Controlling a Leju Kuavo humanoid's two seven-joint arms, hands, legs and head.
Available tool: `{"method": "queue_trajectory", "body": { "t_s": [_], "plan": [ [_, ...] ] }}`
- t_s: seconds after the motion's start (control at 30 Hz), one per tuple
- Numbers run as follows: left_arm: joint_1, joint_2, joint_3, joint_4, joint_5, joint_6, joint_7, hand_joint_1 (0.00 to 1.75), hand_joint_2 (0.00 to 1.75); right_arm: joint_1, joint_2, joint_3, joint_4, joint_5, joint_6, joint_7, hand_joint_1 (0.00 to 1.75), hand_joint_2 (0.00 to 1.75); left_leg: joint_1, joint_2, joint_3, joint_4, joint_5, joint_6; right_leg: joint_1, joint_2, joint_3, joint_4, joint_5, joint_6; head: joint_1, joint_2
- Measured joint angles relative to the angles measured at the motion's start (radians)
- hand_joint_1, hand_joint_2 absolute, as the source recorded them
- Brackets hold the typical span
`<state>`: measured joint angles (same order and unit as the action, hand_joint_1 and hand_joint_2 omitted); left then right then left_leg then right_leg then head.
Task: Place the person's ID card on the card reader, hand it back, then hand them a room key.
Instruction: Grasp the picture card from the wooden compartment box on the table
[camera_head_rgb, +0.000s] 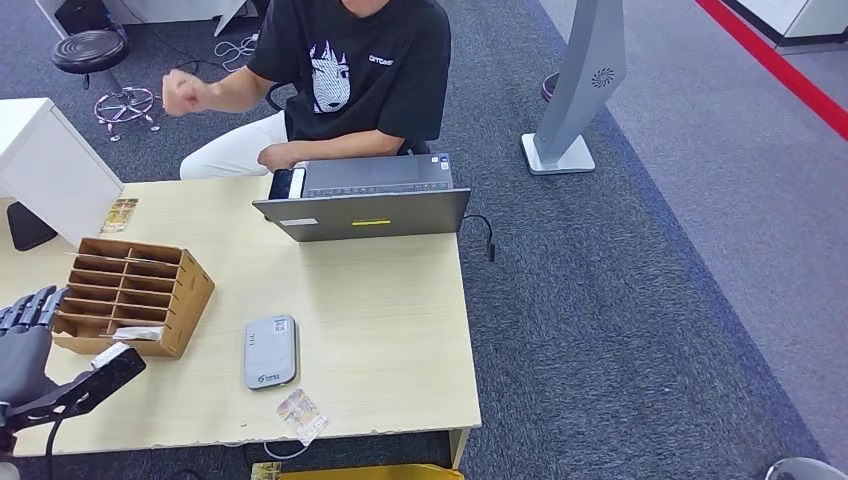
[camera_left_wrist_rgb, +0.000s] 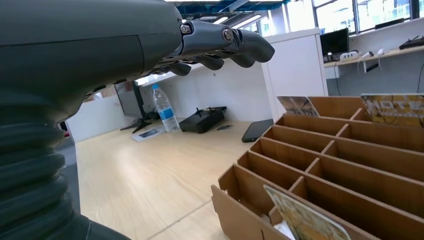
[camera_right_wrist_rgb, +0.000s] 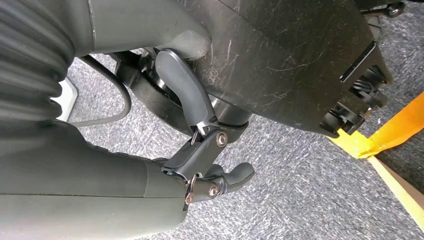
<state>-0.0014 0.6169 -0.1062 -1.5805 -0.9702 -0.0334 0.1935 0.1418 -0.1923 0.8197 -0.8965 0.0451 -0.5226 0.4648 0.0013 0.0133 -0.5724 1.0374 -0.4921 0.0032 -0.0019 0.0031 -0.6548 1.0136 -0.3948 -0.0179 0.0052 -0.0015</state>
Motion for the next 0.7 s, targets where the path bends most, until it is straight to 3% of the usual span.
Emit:
{"method": "queue_trajectory", "body": {
  "t_s": [0.2, 0.7],
  "plan": [
    [-0.012, -0.065, -0.026, 0.113, 0.01, 0.029, -0.016, 0.0, 1.75, -0.008, 0.007, -0.002, 0.004, 0.013, 0.001, -0.018, 0.0, 1.75, 0.0, 0.0, 0.0, 0.0, 0.0, 0.0, 0.0, 0.0, 0.0, 0.0, 0.0, 0.0, 0.0, 0.0],
    [-0.024, -0.105, -0.062, 0.202, 0.006, 0.03, -0.02, 0.0, 1.75, -0.018, 0.026, -0.026, 0.031, 0.007, 0.023, -0.06, 0.0, 1.75, 0.0, 0.0, 0.0, 0.0, 0.0, 0.0, 0.0, 0.0, 0.0, 0.0, 0.0, 0.0, 0.0, 0.0]
  ]
}}
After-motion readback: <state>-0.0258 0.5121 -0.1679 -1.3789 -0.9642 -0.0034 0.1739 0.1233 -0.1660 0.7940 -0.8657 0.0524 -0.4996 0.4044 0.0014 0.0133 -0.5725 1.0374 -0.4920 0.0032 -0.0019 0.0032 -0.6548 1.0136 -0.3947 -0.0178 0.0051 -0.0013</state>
